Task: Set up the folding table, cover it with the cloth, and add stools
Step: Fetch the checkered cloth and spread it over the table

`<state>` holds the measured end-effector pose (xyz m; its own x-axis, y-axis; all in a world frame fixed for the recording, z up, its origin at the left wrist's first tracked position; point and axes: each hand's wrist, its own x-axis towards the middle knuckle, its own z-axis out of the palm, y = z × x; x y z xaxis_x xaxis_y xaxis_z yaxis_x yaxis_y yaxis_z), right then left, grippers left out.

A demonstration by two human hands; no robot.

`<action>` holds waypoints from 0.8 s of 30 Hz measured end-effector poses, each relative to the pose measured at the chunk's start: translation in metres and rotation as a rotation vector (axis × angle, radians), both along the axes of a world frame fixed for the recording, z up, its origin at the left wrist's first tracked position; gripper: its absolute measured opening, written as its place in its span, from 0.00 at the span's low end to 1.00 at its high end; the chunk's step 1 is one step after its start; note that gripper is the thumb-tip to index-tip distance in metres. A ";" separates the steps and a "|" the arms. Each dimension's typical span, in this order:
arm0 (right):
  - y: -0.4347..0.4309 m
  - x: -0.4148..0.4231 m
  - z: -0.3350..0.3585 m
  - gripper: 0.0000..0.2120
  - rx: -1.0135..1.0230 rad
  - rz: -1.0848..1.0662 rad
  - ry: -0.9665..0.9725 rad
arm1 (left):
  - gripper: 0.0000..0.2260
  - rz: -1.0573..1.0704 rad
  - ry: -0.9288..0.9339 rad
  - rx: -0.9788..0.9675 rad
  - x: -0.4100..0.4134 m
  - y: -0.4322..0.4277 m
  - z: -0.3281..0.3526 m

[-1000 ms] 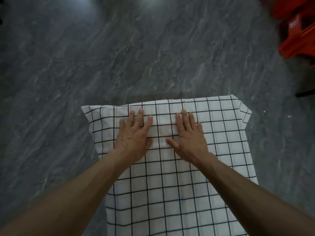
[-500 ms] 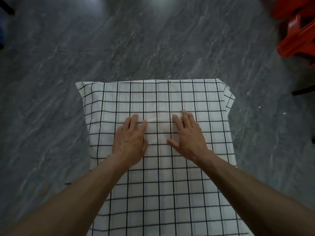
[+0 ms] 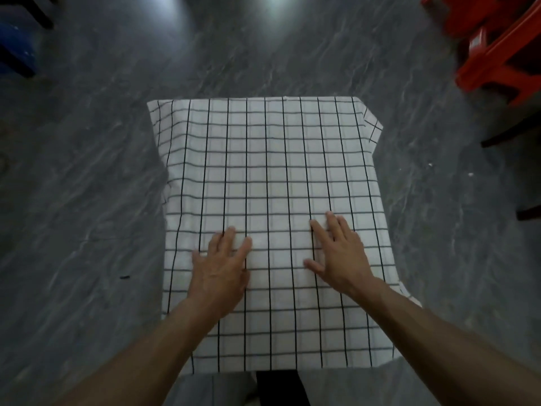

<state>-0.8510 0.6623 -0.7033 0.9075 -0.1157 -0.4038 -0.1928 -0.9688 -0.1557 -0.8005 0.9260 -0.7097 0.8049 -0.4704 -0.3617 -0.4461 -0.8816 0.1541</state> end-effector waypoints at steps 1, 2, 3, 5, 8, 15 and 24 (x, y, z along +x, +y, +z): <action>0.001 -0.013 -0.001 0.44 -0.005 -0.005 0.009 | 0.32 0.023 0.004 0.008 -0.013 0.006 -0.004; 0.002 -0.026 -0.002 0.44 -0.010 -0.014 0.020 | 0.33 0.048 0.002 0.021 -0.024 0.011 -0.006; 0.003 -0.038 -0.003 0.45 -0.015 -0.025 0.029 | 0.33 0.075 -0.005 0.036 -0.033 0.017 -0.007; 0.002 -0.061 -0.005 0.45 -0.021 -0.047 0.030 | 0.34 0.141 -0.046 0.042 -0.050 0.029 -0.009; 0.000 -0.084 -0.006 0.45 -0.030 -0.058 0.000 | 0.35 0.258 -0.033 0.067 -0.068 0.047 -0.006; 0.007 -0.110 -0.003 0.48 -0.067 -0.123 0.052 | 0.38 0.454 0.102 0.066 -0.079 0.066 0.007; 0.037 -0.096 0.005 0.44 0.080 -0.105 -0.040 | 0.38 0.343 0.056 0.148 -0.077 0.068 0.021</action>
